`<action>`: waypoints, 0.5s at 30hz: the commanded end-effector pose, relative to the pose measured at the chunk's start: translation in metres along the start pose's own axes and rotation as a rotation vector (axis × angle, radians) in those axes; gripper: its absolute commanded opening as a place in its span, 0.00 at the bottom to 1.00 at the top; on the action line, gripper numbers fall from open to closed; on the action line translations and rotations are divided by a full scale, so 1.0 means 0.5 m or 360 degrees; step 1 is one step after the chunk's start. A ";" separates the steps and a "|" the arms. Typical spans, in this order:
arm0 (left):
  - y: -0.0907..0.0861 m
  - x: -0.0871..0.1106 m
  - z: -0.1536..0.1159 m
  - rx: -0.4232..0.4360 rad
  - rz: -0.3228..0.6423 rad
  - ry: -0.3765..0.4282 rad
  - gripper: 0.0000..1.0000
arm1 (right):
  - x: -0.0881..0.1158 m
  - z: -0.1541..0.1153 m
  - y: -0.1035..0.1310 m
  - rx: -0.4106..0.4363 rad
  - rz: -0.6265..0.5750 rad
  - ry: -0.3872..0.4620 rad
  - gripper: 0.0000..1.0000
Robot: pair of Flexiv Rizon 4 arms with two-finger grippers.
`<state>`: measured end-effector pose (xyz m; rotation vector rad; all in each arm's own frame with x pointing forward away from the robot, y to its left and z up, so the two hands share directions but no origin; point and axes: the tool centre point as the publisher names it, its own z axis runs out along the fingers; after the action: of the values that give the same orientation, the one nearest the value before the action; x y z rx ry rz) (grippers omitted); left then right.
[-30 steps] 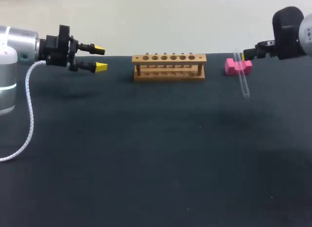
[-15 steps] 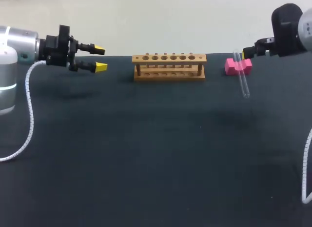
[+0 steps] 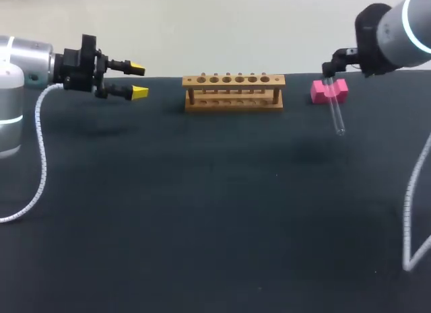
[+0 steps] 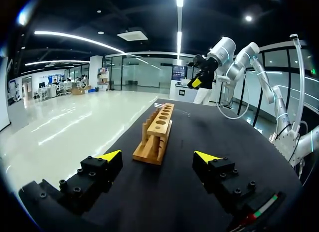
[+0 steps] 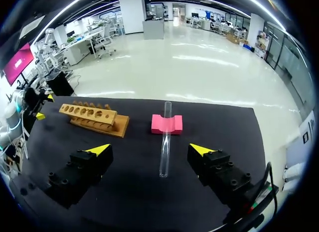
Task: Grasp the test tube, adjust it, and insert it.
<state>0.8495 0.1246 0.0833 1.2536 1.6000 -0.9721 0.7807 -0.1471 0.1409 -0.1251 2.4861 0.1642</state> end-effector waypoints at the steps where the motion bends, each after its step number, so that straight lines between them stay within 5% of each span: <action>1: 0.005 0.002 0.000 0.0008 0.0004 -0.0004 1.00 | 0.008 0.031 0.012 0.0152 0.0023 -0.0270 1.00; 15: 0.005 0.002 0.000 0.0008 0.0004 -0.0004 1.00 | 0.025 0.061 -0.010 0.0331 -0.0039 -0.0454 1.00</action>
<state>0.8495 0.1246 0.0833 1.2536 1.5999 -0.9721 0.7926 -0.1496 0.1134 -0.0480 2.4377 -0.0619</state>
